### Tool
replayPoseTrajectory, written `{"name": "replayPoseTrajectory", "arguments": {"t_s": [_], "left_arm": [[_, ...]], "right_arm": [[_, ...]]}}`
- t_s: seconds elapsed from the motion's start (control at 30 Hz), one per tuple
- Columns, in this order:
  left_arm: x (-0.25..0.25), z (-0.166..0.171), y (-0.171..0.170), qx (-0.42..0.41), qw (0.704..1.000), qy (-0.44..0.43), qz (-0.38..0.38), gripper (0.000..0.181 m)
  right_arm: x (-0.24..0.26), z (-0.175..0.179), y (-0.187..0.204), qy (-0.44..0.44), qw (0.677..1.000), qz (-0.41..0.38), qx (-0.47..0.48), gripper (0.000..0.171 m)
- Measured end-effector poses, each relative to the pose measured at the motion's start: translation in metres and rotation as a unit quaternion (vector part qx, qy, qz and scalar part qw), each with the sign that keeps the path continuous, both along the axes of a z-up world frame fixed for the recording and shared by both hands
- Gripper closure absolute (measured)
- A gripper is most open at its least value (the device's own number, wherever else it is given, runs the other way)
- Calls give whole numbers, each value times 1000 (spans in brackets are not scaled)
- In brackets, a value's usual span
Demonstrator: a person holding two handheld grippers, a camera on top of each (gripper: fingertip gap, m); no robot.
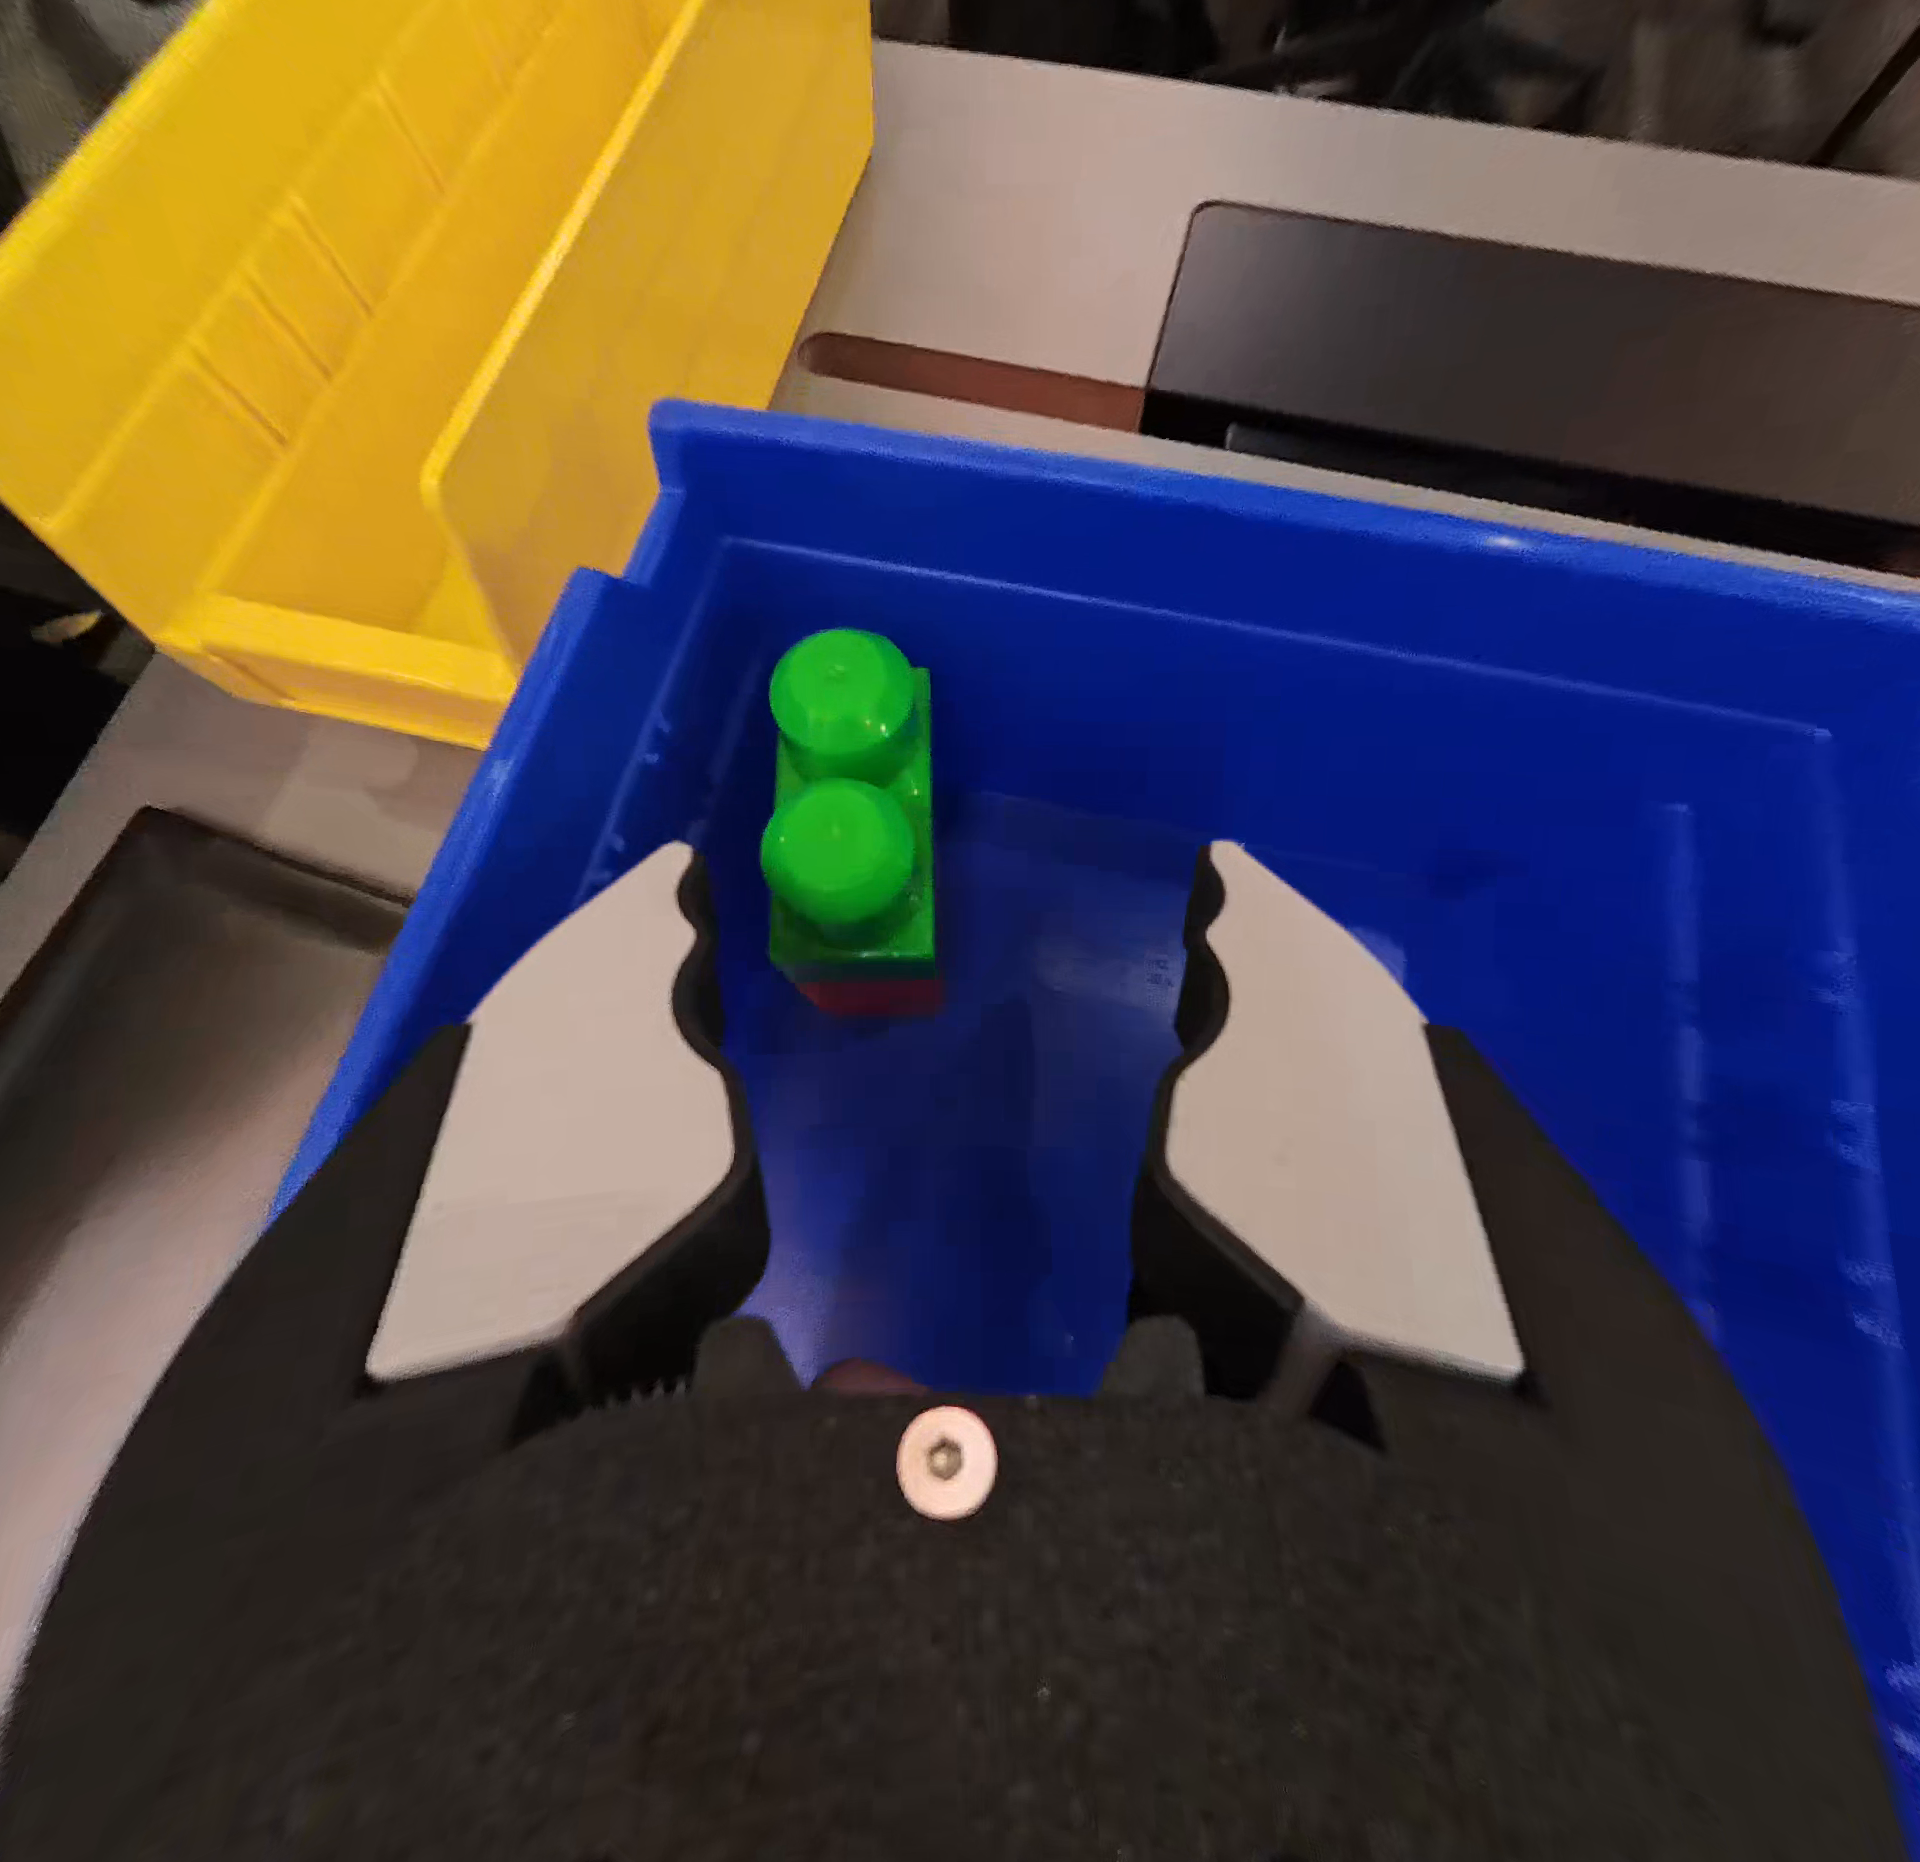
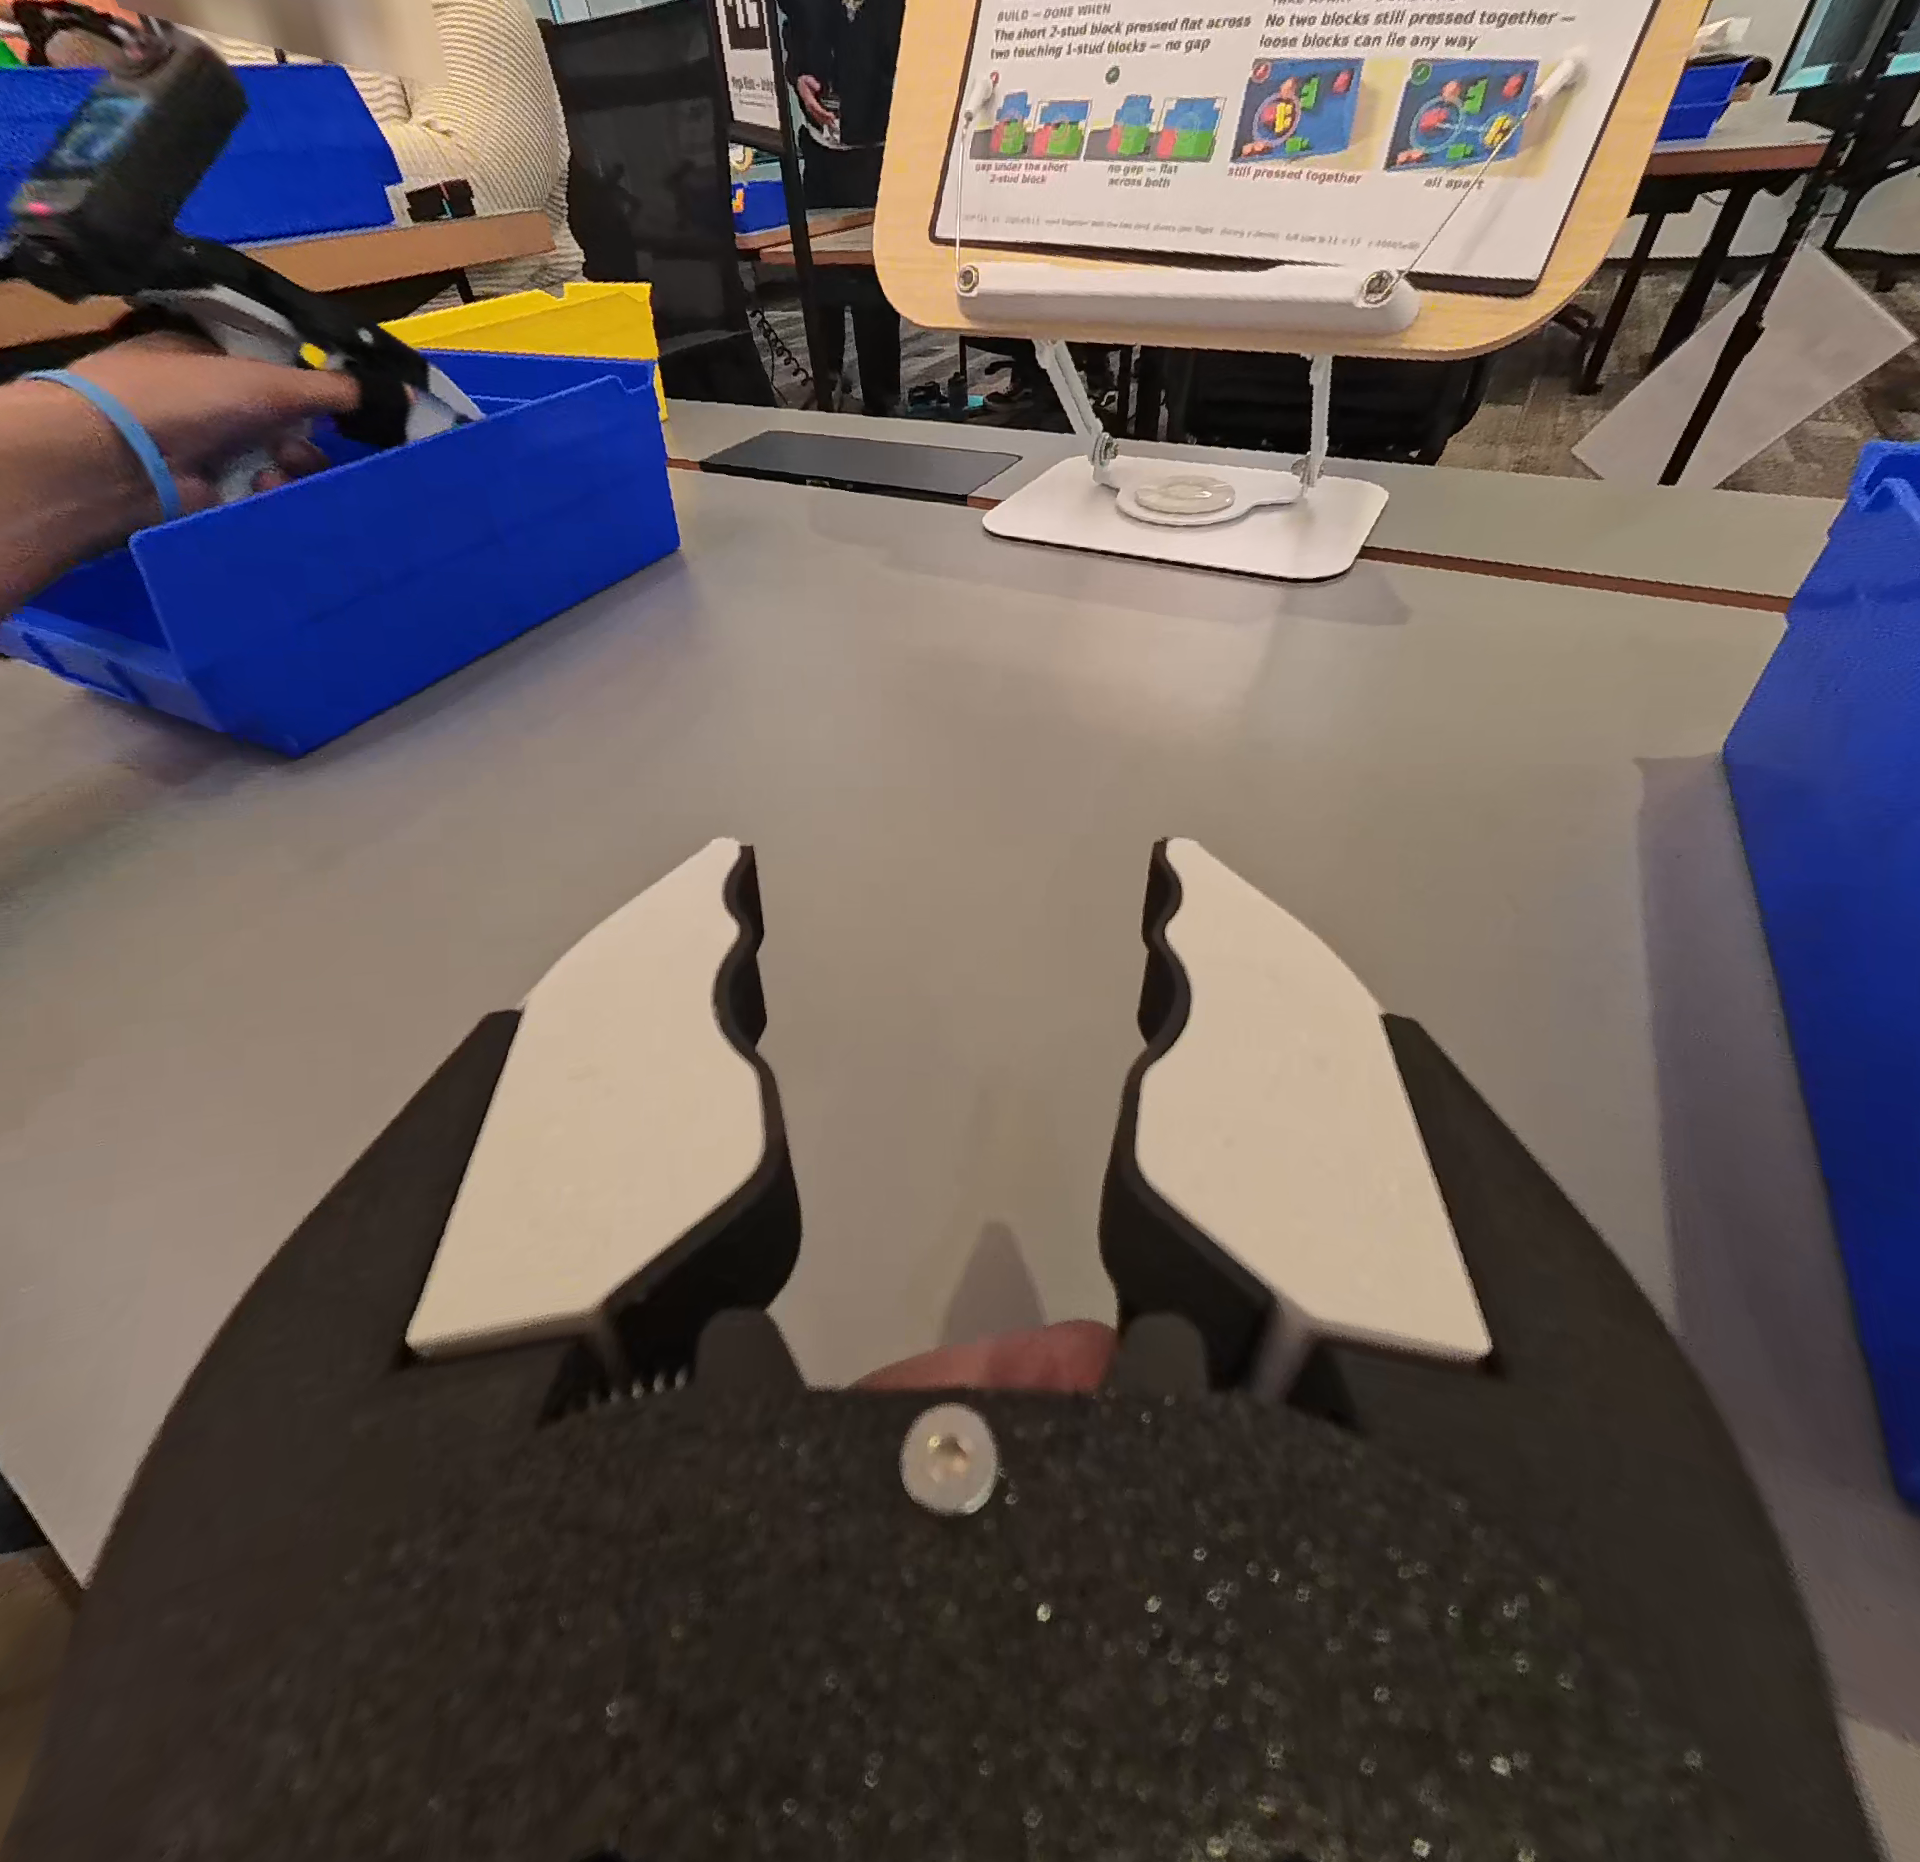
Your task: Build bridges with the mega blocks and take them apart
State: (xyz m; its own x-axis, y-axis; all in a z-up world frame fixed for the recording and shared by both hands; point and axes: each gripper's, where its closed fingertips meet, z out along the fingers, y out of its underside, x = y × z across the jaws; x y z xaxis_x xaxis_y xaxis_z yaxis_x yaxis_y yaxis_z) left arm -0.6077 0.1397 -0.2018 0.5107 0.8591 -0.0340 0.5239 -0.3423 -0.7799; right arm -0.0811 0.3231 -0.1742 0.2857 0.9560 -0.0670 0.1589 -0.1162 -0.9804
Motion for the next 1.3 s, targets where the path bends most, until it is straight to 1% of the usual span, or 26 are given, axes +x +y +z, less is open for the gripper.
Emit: {"name": "replayPoseTrajectory", "arguments": {"t_s": [0.1, 0.2, 0.33, 0.37, 0.4, 0.43, 0.63, 0.77, 0.87, 0.93, 1.0, 1.1, 1.17, 1.23, 1.3], "left_arm": [[-10, -14, -1, -7, 1000, -25, 13, 98], [-16, -26, 2, -6, 999, -44, 13, 105], [-20, -37, 5, -20, 998, -49, 16, 106], [-22, -37, 4, -25, 999, -40, 18, 115], [-24, -34, 2, -30, 999, -29, 16, 141], [-24, -32, 4, -26, 999, -23, 5, 144], [-25, -34, 0, -34, 999, -25, -5, 144], [-18, -30, 1, -30, 999, -24, -22, 144], [-4, -7, 7, -18, 999, 9, -48, 144], [13, 21, 11, -7, 996, 48, -68, 144], [36, 59, 16, 16, 990, 98, -95, 144], [85, 111, 19, 53, 977, 161, -132, 144], [123, 139, 20, 71, 964, 201, -157, 145], [163, 160, 20, 90, 951, 235, -179, 145], [203, 168, 22, 96, 937, 265, -205, 145]], "right_arm": [[1, 0, 1, 2, 1000, 0, -3, 101], [2, 0, 2, 3, 1000, 1, -5, 102], [1, -2, 2, 0, 1000, 4, -8, 102], [1, -3, 2, -1, 1000, 5, -8, 103], [1, -3, 2, -3, 1000, 6, -9, 103], [1, -4, 2, -4, 1000, 7, -9, 103], [0, -5, -1, -7, 1000, 14, -13, 106], [0, -4, -3, -7, 1000, 17, -10, 107], [0, -1, -3, -4, 1000, 16, -8, 108], [1, 0, -2, -3, 1000, 15, -3, 109], [2, 0, 0, -5, 1000, 12, 2, 109], [3, -1, 3, -6, 1000, 9, 1, 109], [4, -1, 5, -7, 1000, 6, 4, 109], [4, -1, 7, -9, 1000, 4, 8, 109], [5, -1, 8, -9, 1000, 2, 13, 109]]}}
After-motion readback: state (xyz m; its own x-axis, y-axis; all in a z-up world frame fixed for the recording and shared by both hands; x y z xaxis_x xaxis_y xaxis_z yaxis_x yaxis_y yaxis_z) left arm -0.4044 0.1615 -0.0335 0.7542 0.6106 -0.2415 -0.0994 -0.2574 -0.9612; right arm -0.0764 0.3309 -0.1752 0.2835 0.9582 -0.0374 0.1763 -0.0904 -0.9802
